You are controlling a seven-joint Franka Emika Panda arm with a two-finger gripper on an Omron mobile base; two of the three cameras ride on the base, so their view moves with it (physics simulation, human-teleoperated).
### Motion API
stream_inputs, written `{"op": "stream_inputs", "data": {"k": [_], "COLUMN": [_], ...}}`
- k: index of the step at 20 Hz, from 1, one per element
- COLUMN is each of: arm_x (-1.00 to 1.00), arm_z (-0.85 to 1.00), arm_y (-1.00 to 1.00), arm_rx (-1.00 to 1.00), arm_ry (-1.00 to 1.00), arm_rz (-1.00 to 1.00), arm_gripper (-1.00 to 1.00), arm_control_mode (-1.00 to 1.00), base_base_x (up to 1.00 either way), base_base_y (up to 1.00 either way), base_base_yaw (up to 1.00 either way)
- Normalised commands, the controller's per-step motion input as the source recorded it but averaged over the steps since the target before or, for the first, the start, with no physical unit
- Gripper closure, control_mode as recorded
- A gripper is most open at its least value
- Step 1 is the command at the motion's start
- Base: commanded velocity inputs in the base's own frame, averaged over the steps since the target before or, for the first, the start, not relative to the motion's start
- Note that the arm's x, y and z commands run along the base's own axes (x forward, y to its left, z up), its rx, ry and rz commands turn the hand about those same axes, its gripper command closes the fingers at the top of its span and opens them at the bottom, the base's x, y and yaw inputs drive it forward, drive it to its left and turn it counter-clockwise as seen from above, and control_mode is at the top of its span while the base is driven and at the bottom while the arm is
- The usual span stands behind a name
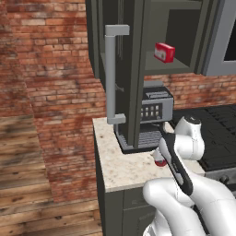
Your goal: Pick the pear, boxed food from the counter and place them in the cabinet. Then close the cabinet.
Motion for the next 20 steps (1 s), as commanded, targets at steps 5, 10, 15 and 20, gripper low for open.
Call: {"op": "stream_inputs", "data": {"k": [5, 10, 15, 20], "arm_x": [0.67, 0.41, -0.14, -0.08], "arm_z": [-0.38, -0.80, -1.00, -0.55], "arm_y": [0.00, 0.00, 0.16, 0.09], "arm_rx": [0.00, 0.07, 0.06, 0.02], "arm_ry": [0.01, 0.09, 0.13, -0.04], "arm_rz": [-0.07, -0.05, -0.04, -0.03], "arm_gripper": [-1.00, -1.00, 1.00, 1.00], "arm_control_mode": [-1.00, -1.00, -1.00, -1.00], "base_base_x": [0.00, 0.00, 0.00, 0.00], "base_base_y": [0.00, 0.00, 0.00, 0.00], "base_base_yaw": [0.00, 0.00, 0.00, 0.00]}}
